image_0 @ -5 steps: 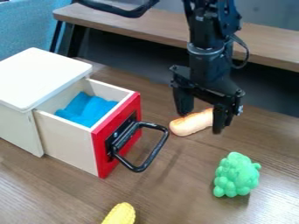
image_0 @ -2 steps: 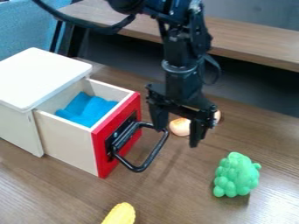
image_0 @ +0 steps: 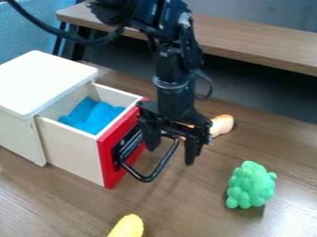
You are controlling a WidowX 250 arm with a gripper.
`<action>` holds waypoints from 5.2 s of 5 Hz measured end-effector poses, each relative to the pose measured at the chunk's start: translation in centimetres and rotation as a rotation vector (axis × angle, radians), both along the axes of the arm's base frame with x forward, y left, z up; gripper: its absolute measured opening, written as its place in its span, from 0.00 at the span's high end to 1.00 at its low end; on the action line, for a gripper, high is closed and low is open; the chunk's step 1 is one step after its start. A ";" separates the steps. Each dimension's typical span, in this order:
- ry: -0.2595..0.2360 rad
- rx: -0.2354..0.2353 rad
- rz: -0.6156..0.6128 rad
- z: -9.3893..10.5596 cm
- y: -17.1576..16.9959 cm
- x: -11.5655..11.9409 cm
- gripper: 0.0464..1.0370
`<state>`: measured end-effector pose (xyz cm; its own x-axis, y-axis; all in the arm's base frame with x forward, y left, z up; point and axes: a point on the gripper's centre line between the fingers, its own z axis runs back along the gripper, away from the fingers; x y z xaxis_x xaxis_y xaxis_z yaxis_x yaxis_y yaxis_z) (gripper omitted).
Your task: Close the drawer
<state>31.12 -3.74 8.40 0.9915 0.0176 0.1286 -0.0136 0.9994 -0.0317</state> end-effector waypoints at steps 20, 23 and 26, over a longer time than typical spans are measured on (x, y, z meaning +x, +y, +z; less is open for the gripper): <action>-0.014 0.127 -0.109 0.2 6.9 -2.2 0.04; -0.062 0.003 -0.166 4.6 0.1 0.8 0.04; -0.055 -0.043 -0.161 6.2 -0.7 0.1 0.04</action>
